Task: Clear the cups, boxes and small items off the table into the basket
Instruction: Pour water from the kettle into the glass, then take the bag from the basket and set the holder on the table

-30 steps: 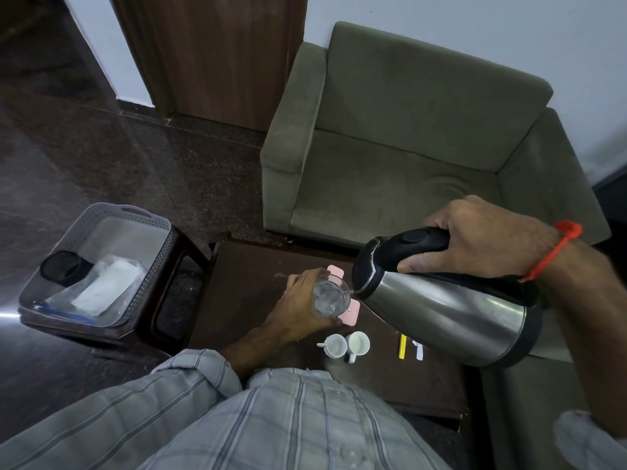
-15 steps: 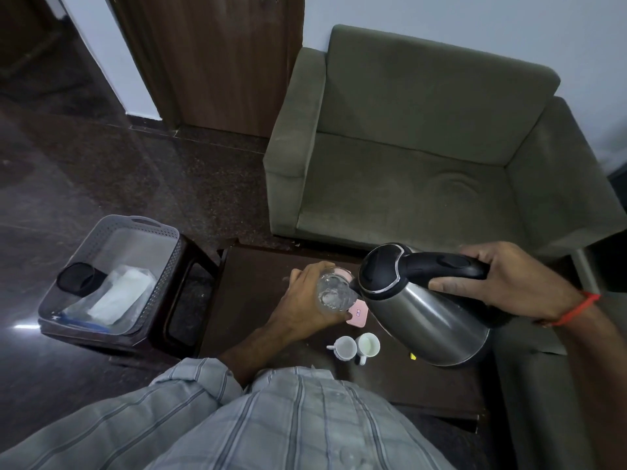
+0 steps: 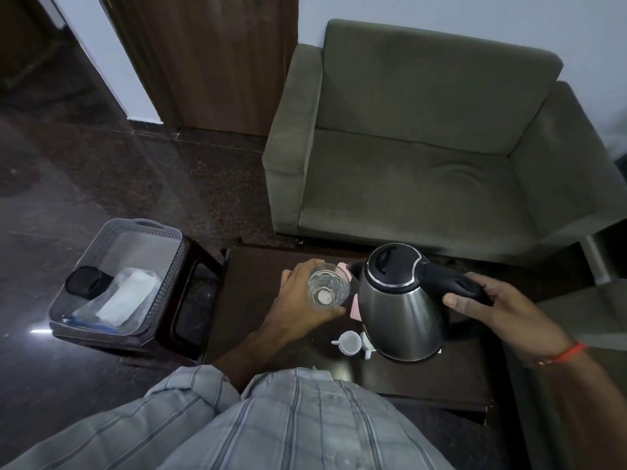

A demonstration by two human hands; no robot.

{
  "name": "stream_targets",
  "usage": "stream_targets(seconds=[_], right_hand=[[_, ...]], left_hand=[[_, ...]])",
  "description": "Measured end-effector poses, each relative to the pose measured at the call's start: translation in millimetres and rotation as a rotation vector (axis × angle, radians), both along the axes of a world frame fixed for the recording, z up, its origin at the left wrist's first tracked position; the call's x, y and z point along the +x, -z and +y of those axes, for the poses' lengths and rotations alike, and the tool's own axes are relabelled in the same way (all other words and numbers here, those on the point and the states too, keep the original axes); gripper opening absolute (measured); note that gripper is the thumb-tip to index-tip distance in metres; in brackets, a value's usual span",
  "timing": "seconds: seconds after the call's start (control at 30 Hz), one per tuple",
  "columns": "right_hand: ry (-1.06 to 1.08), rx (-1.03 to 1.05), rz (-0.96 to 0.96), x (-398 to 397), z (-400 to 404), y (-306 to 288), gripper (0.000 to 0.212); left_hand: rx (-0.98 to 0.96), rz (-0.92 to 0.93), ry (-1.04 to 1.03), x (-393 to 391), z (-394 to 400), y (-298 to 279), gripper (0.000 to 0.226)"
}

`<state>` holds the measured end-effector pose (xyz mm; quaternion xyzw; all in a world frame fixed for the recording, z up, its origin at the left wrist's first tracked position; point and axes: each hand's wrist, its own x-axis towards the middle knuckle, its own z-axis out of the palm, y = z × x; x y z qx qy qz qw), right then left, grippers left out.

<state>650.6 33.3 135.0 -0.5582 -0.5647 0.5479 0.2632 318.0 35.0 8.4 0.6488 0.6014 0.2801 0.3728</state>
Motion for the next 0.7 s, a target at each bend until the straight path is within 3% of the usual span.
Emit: stream_targets(seconds=[0.33, 0.57, 0.7], right_hand=[[0.365, -0.21, 0.255, -30, -13, 60, 0.06], [0.551, -0.391, 0.422, -71, 7, 87, 0.043], [0.505, -0.492, 0.321, -92, 25, 102, 0.045]], left_hand=[[0.013, 0.053, -0.138, -22, -1, 16, 0.093], [-0.029, 0.105, -0.248, -48, 6, 22, 0.092], [-0.058, 0.151, -0.256, -62, 15, 30, 0.089]])
